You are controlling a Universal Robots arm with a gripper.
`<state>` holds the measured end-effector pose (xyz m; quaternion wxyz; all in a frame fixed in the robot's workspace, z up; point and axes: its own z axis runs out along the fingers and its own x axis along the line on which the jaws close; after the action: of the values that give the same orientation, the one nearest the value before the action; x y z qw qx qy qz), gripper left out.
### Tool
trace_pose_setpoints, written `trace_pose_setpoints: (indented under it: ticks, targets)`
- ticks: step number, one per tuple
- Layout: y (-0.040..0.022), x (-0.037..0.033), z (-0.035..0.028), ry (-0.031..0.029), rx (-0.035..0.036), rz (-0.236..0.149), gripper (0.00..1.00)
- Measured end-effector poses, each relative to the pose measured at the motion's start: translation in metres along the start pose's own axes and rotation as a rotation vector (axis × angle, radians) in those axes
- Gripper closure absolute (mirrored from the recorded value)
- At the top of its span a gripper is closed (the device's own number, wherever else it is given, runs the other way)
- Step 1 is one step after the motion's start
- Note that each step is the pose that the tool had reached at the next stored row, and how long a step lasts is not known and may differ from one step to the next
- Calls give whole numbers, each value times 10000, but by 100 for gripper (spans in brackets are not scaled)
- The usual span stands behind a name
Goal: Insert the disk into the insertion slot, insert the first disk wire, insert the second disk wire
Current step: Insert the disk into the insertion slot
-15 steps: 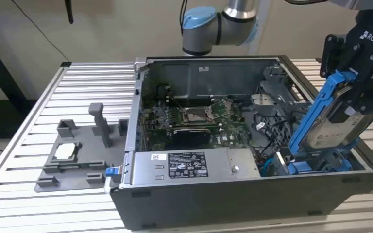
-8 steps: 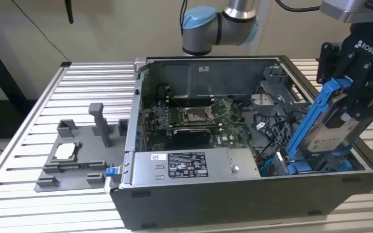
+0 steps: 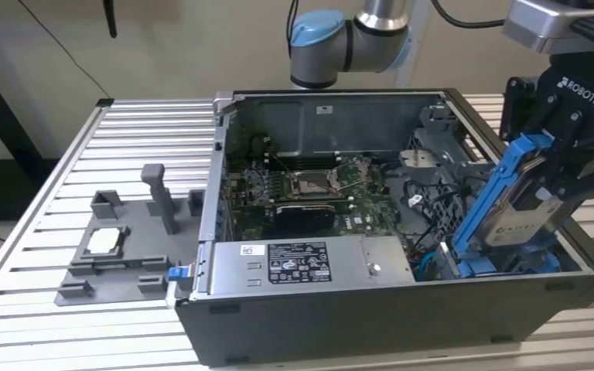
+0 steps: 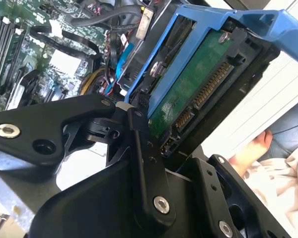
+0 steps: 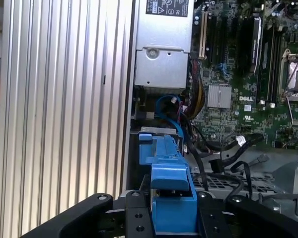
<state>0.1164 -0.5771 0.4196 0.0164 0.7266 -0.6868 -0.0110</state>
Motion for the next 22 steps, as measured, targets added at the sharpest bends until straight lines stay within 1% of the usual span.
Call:
trace_pose_setpoints:
  ticks: [8,15,18,20,22]
  targets:
    - [-16,-6,83,-105,6,-4,67]
    - [-28,-20,189,-260,15,-8,67]
    - [-30,-27,216,-331,19,-9,67]
    - [-31,-36,234,-342,19,-10,67]
    - [-33,-45,270,-342,20,-11,67]
